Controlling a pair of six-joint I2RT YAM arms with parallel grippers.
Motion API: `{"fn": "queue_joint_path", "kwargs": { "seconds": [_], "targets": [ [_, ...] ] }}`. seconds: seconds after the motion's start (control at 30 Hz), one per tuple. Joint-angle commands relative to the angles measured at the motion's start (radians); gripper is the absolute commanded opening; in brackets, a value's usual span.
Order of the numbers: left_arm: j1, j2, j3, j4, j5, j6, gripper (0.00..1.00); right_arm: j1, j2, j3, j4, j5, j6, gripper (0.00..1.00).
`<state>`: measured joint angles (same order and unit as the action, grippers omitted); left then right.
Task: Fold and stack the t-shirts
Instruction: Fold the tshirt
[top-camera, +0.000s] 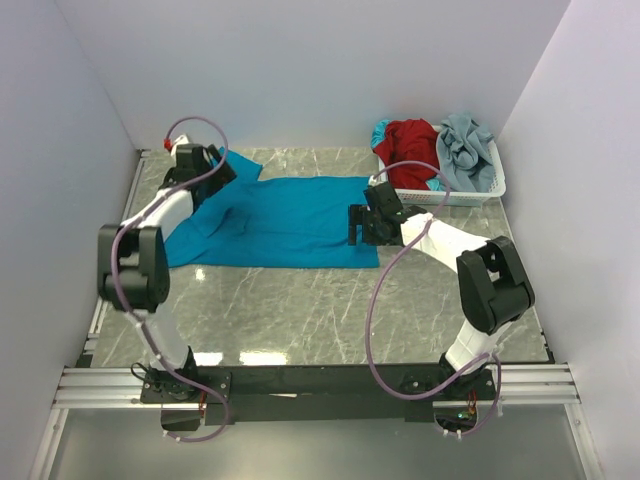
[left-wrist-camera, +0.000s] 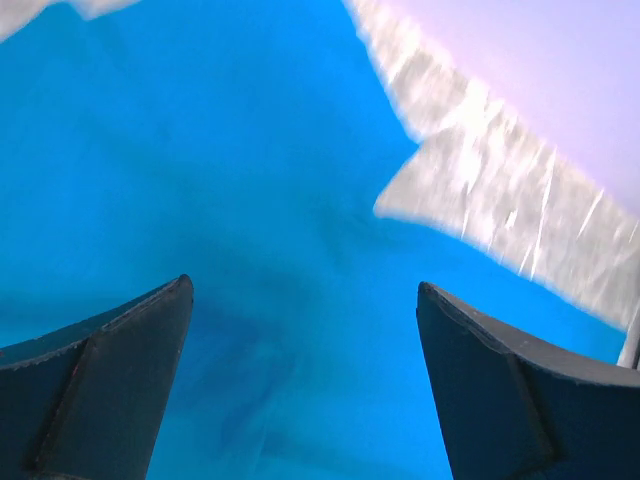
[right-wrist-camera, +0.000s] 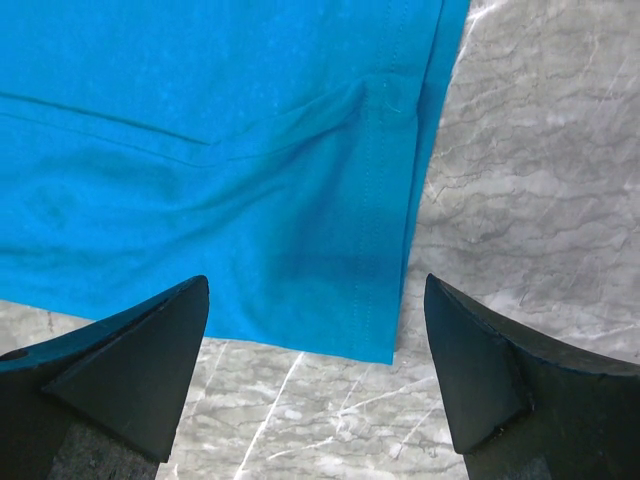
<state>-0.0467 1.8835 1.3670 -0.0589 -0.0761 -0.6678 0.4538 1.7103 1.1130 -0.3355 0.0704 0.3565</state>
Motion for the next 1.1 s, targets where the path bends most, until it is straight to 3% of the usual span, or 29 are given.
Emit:
{"fn": "queue_joint_path", "kwargs": {
  "seconds": [0.0, 0.1, 0.23, 0.33, 0.57, 1.07],
  "targets": [
    [0.004, -0.161, -0.138, -0.03, -0.022, -0.012, 1.0, -0.001, -0.06, 0.015, 0.029, 0.009, -0.014, 0.94],
    [0.008, -0.253, -0.314, -0.018, -0.125, -0.047, 0.99, -0.003, -0.067, -0.001, 0.036, -0.009, -0.016, 0.94],
    [0.044, -0.281, -0.425, 0.001, -0.094, -0.059, 0.99, -0.003, -0.075, -0.019, 0.041, -0.018, -0.022, 0.94],
    [0.042, -0.258, -0.421, 0.005, -0.083, -0.064, 0.99, -0.003, -0.084, -0.036, 0.05, -0.021, -0.017, 0.94],
    [0.077, -0.176, -0.368, -0.033, -0.1, -0.067, 0.77, -0.003, -0.101, -0.053, 0.044, -0.004, -0.021, 0.94],
    [0.079, -0.119, -0.338, -0.029, -0.062, -0.055, 0.49, -0.003, -0.08, -0.045, 0.044, -0.006, -0.028, 0.94]
  ]
}}
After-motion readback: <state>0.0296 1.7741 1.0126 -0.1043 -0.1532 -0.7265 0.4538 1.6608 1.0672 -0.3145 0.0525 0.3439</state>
